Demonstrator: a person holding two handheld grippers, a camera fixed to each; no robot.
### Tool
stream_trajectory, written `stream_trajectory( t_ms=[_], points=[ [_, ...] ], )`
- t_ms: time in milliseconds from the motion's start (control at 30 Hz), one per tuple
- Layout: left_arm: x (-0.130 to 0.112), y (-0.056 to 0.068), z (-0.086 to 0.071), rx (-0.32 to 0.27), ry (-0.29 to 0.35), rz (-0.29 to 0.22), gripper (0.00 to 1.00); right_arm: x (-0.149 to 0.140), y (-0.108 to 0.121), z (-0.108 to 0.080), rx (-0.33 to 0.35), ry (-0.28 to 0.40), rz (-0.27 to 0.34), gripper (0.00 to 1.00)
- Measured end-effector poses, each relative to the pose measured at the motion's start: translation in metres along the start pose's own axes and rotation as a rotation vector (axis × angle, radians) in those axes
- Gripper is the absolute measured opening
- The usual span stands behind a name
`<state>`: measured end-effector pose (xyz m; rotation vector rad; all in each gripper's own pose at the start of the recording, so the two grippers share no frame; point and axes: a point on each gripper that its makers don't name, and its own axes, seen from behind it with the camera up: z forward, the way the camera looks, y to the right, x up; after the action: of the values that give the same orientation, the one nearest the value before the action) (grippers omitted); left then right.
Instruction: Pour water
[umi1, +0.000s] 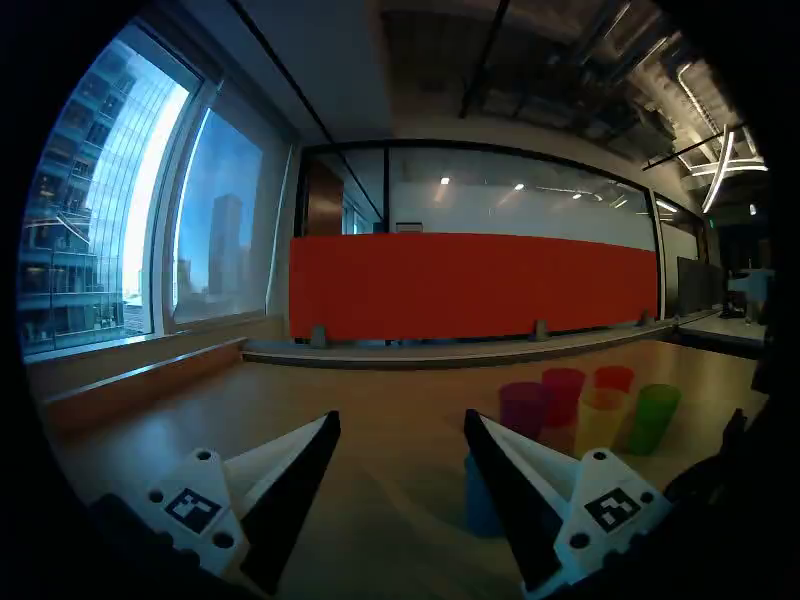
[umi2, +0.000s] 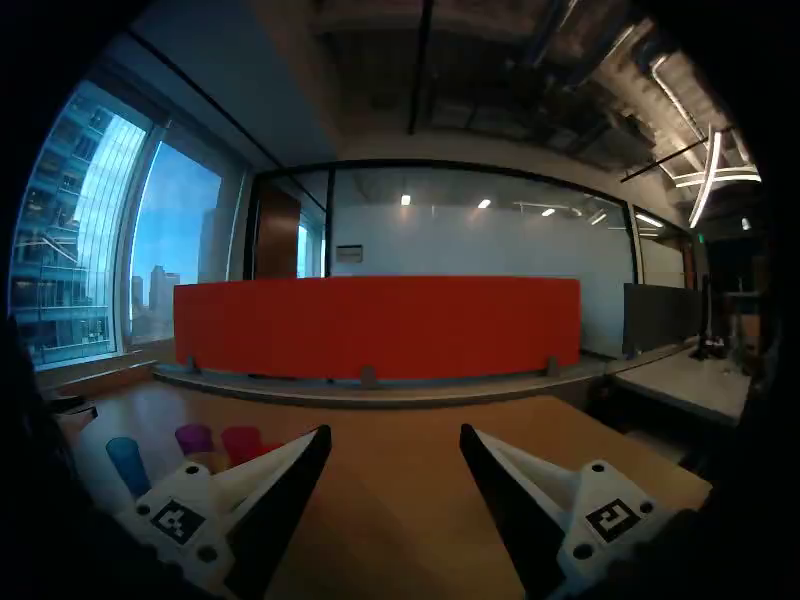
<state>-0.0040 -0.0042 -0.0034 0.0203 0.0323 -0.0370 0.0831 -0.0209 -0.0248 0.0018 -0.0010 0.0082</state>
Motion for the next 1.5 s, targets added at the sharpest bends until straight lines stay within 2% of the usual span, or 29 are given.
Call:
stream_trajectory(
  t_ms=[333, 533, 800, 1000, 1300, 1500],
  points=[
    [0.000, 0.000, 0.000, 0.000, 0.000, -0.001, 0.92, 0.005, -0.002, -0.003, 0.021, 0.030, -0.010, 0.99],
    [0.000, 0.000, 0.001, 0.000, 0.000, -0.001, 0.92, -0.004, -0.002, -0.003, 0.036, 0.030, -0.011, 0.99],
    [0.000, 0.000, 0.000, 0.000, 0.000, 0.000, 0.92, -0.011, 0.000, 0.004, 0.039, 0.046, -0.029, 0.99],
    [0.000, 0.000, 0.000, 0.000, 0.000, -0.001, 0.92, -0.013, -0.009, 0.009, 0.066, 0.074, -0.017, 0.99],
    [0.000, 0.000, 0.000, 0.000, 0.000, -0.001, 0.92, -0.032, -0.001, 0.016, 0.031, 0.072, -0.024, 0.99],
    [0.000, 0.000, 0.001, 0.000, 0.000, 0.000, 0.92, -0.046, 0.003, 0.016, 0.033, 0.057, -0.006, 0.99]
  ],
)
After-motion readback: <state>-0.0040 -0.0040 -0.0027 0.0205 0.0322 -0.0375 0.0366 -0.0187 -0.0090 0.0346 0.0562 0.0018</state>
